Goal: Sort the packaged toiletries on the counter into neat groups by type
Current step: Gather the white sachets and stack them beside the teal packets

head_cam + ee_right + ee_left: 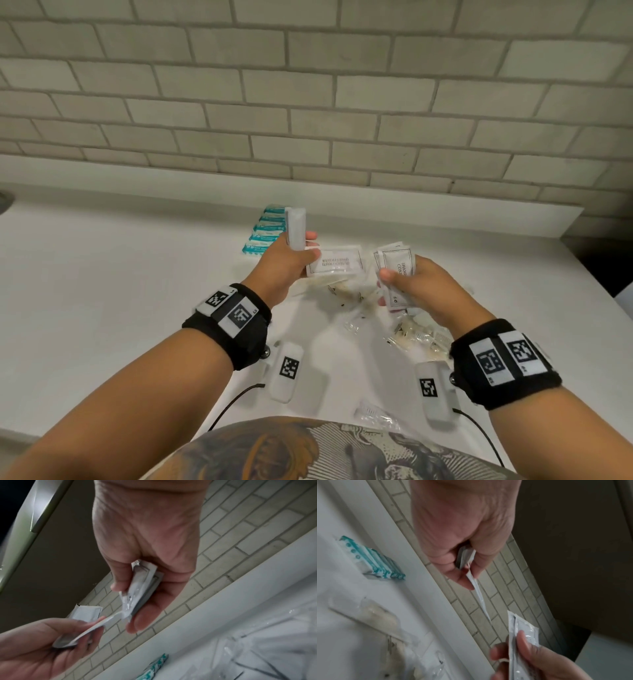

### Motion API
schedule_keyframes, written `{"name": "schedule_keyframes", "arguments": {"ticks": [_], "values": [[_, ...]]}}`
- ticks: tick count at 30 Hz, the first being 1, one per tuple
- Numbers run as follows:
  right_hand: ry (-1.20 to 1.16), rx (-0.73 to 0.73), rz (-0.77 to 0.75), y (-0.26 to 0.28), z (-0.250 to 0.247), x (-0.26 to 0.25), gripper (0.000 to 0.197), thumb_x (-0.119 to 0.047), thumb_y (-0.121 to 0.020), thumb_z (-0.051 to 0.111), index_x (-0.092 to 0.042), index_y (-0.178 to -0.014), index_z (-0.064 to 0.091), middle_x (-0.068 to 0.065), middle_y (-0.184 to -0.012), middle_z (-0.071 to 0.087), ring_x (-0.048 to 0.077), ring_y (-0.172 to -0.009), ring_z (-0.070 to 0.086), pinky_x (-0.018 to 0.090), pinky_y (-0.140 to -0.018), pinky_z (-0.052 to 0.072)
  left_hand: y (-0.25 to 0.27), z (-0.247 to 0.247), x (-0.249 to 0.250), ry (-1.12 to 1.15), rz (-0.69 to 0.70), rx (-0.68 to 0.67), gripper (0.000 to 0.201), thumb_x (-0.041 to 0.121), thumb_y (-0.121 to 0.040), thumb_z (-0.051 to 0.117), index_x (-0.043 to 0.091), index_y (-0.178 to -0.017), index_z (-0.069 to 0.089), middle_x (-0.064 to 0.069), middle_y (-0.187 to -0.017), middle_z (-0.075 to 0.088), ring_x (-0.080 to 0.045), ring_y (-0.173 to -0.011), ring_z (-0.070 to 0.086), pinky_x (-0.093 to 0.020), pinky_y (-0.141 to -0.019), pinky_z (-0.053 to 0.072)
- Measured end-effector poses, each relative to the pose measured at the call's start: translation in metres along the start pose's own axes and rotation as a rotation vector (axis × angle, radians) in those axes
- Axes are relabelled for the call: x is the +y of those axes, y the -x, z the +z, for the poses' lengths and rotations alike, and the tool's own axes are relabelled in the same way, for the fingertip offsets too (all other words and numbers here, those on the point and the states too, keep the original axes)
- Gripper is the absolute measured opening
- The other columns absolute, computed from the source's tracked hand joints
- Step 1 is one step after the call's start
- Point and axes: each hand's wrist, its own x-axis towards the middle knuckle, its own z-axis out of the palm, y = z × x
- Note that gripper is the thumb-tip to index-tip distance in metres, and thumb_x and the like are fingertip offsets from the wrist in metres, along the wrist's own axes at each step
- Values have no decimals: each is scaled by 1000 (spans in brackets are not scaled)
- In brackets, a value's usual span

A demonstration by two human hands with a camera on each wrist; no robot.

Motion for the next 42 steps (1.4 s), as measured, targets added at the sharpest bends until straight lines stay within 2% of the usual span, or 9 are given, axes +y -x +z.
{"name": "schedule_keyframes", "arguments": {"ticks": [5, 10, 16, 22, 27, 31, 33, 36, 42], "values": [[-273, -128, 35, 0, 22, -10, 23, -26, -93, 58, -18, -114, 61, 11, -109, 72, 33, -90, 72, 50, -74, 58, 5, 8, 3, 311, -36, -93, 28, -10, -91, 51, 13, -108, 54, -13, -108, 61, -25, -97, 65, -33, -86, 56], [-483, 6, -30, -17, 34, -25, 54, -21, -81, 73, -10, -129, 52, 15, -115, 69, 35, -101, 68, 50, -81, 56, 17, 17, -2, 106, -149, -397, 40, -7, -87, 58, 12, -123, 57, -13, -115, 68, -28, -104, 67, -34, -87, 57], [-595, 108, -14, -25, 28, -17, 52, 1, -75, 73, -7, -123, 54, 16, -110, 68, 33, -94, 68, 48, -78, 56, 20, 5, -2, 234, -236, -345, 29, 10, -99, 43, 6, -123, 58, -18, -114, 67, -31, -99, 68, -38, -84, 59], [-625, -121, -13, -16, 37, -25, 40, 3, -76, 68, -3, -115, 61, 17, -97, 71, 32, -83, 70, 41, -69, 58, 23, 5, -4, -59, -116, -343, 24, 18, -93, 59, 16, -117, 60, -18, -113, 69, -28, -99, 69, -25, -67, 57], [-523, 5, -176, -17, 32, -29, 28, 6, -74, 71, -8, -99, 66, 8, -90, 73, 25, -81, 69, 35, -73, 57, 21, 8, -4, -55, -185, -327, 52, 56, -94, 39, 13, -112, 62, -16, -99, 70, -25, -85, 70, -25, -61, 56], [-241, -104, -274, -10, 11, -22, 25, 9, -73, 72, -16, -75, 71, 3, -78, 63, 17, -75, 62, 30, -71, 55, 13, -6, -3, 132, -153, -236, 10, 18, -94, 58, 11, -96, 51, -9, -87, 61, -12, -68, 66, -20, -57, 54], [-114, -158, -232, -6, 7, -15, 24, 7, -72, 75, -16, -79, 75, 12, -91, 61, 19, -82, 62, 35, -76, 56, 8, -10, -4, 176, -106, -171, 19, -1, -89, 60, 13, -93, 47, -6, -81, 58, -12, -66, 66, -20, -58, 55], [-83, -147, -141, -1, 8, -1, 22, 6, -73, 75, -15, -78, 71, 8, -86, 65, 21, -81, 63, 47, -83, 53, 5, -11, -3, 158, -54, -146, 22, -7, -88, 57, 12, -93, 46, -5, -79, 57, -18, -72, 65, -24, -60, 57], [-166, -39, -53, 5, 7, 10, 22, -11, -81, 74, -24, -97, 68, 5, -92, 74, 30, -90, 68, 45, -88, 52, 1, -3, -6, 69, -11, -117, 21, -6, -89, 56, 11, -93, 43, -11, -88, 57, -20, -74, 66, -27, -62, 58]]}}
